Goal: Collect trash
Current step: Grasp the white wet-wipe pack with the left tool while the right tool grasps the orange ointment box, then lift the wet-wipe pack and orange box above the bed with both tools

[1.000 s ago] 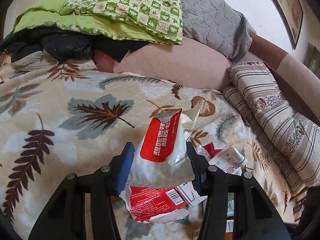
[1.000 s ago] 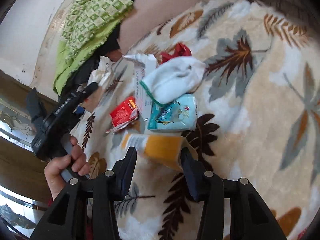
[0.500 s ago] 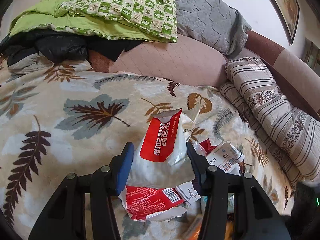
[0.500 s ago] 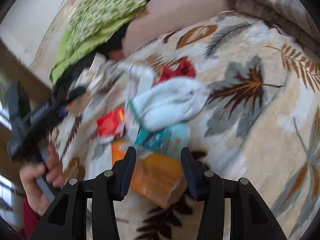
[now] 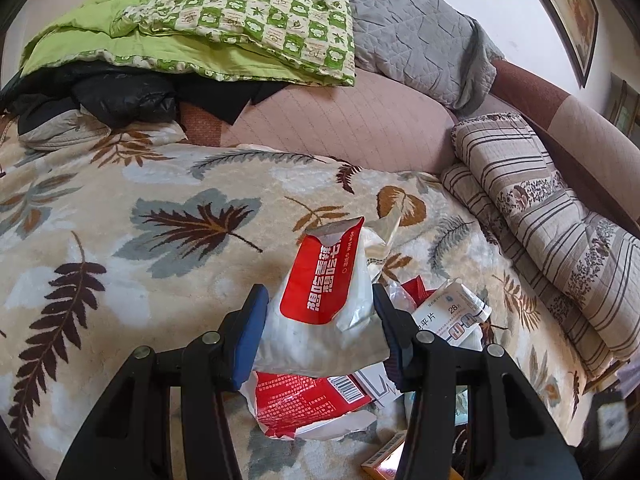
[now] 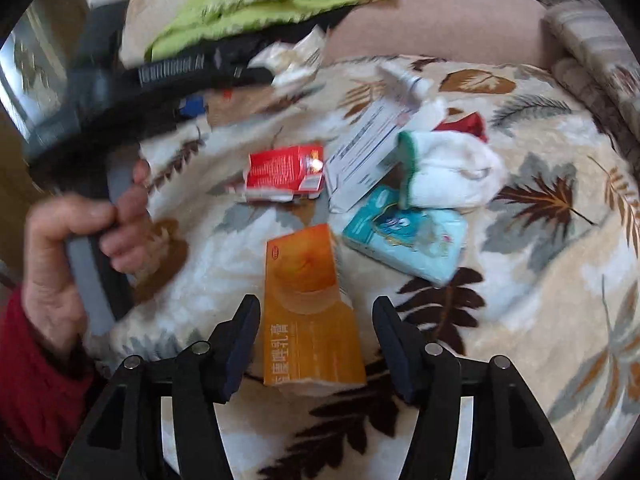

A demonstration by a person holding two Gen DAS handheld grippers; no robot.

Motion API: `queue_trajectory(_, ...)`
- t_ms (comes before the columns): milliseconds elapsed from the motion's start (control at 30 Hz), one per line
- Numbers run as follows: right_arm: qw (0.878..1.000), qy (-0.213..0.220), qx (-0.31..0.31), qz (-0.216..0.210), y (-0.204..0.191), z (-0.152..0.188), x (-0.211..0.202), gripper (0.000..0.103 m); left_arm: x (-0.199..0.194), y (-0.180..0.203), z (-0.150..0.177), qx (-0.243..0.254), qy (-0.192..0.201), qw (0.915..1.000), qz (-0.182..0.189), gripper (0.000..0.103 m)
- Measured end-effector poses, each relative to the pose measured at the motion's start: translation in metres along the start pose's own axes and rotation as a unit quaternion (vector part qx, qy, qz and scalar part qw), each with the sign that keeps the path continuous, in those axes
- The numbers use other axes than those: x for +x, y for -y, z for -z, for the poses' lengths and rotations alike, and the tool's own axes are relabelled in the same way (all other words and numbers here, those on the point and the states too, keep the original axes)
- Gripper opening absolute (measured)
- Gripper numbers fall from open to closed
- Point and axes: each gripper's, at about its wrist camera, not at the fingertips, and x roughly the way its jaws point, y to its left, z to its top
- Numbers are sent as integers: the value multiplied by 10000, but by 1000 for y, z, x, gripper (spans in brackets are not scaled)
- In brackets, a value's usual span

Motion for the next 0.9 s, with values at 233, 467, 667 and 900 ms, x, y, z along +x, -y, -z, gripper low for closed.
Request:
queue_trajectory(233,9964,-266,-582,555,-21,5,18,50,-1,9,0,127,70,9999,25,50)
queue_trajectory(467,9920,1066,437,520,4,-11,-46,50,-6,38,12,476,128,9988,60,50)
queue_trajectory(667,9734,1474,1357,1112,40,-11,-63,50,-5,71,29,980,78,9950,176,50)
queue_trajectory(900,9675,1130,1875,1264,65,-9,-56,50,29,71,46,830,-790,9929,318,50)
